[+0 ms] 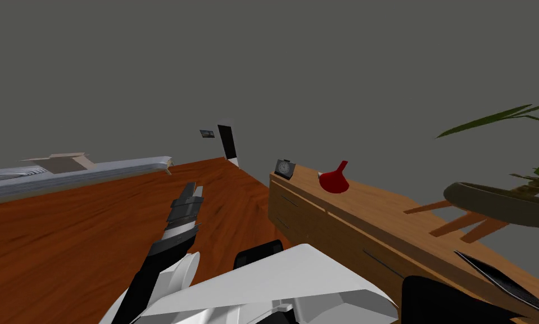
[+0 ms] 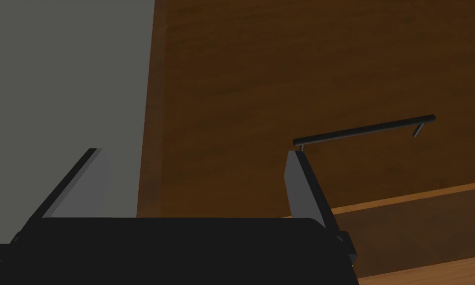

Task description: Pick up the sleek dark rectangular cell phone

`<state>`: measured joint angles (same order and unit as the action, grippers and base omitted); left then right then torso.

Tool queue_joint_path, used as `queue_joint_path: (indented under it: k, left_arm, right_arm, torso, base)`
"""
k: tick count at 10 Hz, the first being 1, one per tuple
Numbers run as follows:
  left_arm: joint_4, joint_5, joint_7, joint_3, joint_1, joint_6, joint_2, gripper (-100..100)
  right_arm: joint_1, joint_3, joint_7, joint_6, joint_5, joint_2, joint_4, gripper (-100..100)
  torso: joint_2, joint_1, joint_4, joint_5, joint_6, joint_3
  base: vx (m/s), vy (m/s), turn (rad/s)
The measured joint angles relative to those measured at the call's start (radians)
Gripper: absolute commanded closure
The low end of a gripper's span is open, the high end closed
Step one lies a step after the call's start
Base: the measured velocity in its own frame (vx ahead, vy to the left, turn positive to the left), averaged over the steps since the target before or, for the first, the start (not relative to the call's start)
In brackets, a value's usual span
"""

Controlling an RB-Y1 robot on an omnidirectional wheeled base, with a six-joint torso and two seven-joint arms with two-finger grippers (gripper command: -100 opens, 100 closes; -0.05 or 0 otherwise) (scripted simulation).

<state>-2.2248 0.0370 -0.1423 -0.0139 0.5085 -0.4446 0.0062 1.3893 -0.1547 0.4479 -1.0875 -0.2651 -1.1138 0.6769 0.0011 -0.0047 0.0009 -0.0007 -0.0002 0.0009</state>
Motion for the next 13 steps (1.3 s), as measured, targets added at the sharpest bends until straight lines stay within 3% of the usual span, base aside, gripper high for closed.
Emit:
queue_joint_path:
  k: [4, 8, 10, 11, 12, 13]
  left_arm:
    - [0.000, 0.000, 0.000, 0.000, 0.000, 0.000, 0.000, 0]
    - [0.000, 0.000, 0.000, 0.000, 0.000, 0.000, 0.000, 0]
    - [0.000, 0.000, 0.000, 0.000, 0.000, 0.000, 0.000, 0]
    - [0.000, 0.000, 0.000, 0.000, 0.000, 0.000, 0.000, 0]
    - [0.000, 0.000, 0.000, 0.000, 0.000, 0.000, 0.000, 0]
    - [0.000, 0.000, 0.000, 0.000, 0.000, 0.000, 0.000, 0]
  right_arm:
    - [0.081, -0.023, 0.012, -0.025, 0.001, -0.070, -0.031, -100]
    - [0.055, -0.006, 0.014, -0.082, -0.013, -0.129, -0.131, -100]
    - [0.076, -0.013, 0.011, -0.096, -0.006, -0.162, -0.127, -100]
    - [0.077, -0.014, 0.010, -0.096, -0.005, -0.164, -0.125, 0]
    - [0.077, -0.014, 0.010, -0.096, -0.005, -0.164, -0.125, -100]
    - [0.095, -0.022, 0.029, -0.078, -0.003, -0.173, -0.093, -100]
  torso:
    - [0.000, -0.001, 0.000, -0.001, 0.002, 0.000]
    - [0.000, -0.005, 0.000, -0.001, 0.001, 0.000]
    - [-0.001, -0.010, 0.000, -0.003, 0.001, -0.001]
    - [0.000, -0.005, 0.000, -0.002, 0.002, 0.000]
    - [0.000, 0.000, 0.001, -0.001, 0.002, 0.001]
    - [0.004, 0.004, 0.001, 0.000, 0.002, 0.002]
  base:
    - [0.011, -0.047, 0.138]
    - [0.012, -0.094, 0.216]
    - [0.014, -0.145, 0.144]
    - [0.003, -0.018, -0.003]
    - [-0.070, 0.022, 0.135]
    - [-0.108, 0.023, 0.074]
